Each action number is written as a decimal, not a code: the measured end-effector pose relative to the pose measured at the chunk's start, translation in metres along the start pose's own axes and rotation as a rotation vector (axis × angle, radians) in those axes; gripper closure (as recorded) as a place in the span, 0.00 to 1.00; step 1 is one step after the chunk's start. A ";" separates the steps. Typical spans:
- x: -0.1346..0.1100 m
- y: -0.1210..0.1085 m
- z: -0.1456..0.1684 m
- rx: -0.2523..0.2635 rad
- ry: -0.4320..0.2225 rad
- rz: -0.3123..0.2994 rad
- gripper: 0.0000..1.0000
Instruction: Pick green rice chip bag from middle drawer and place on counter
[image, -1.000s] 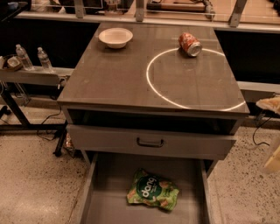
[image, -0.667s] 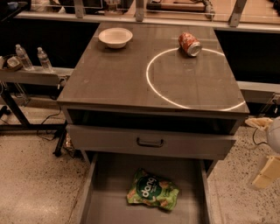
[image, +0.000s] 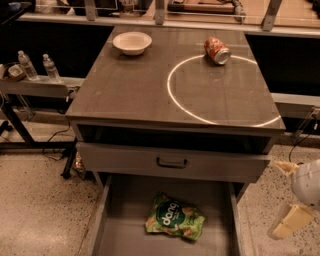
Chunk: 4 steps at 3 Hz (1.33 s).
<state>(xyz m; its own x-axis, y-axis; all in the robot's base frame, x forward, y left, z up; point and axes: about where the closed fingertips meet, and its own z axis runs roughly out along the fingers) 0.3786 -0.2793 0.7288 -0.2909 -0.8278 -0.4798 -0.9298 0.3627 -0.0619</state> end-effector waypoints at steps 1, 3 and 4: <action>0.021 0.030 0.082 -0.058 -0.065 0.034 0.00; 0.025 0.041 0.133 -0.078 -0.120 0.053 0.00; 0.015 0.045 0.165 -0.081 -0.172 0.081 0.00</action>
Offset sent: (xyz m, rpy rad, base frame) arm -0.0176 0.0723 -0.1763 0.2097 0.0492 -0.0036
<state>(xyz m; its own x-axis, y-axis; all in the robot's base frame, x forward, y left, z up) 0.3695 -0.2049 0.5744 -0.3292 -0.7096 -0.6229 -0.9221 0.3836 0.0504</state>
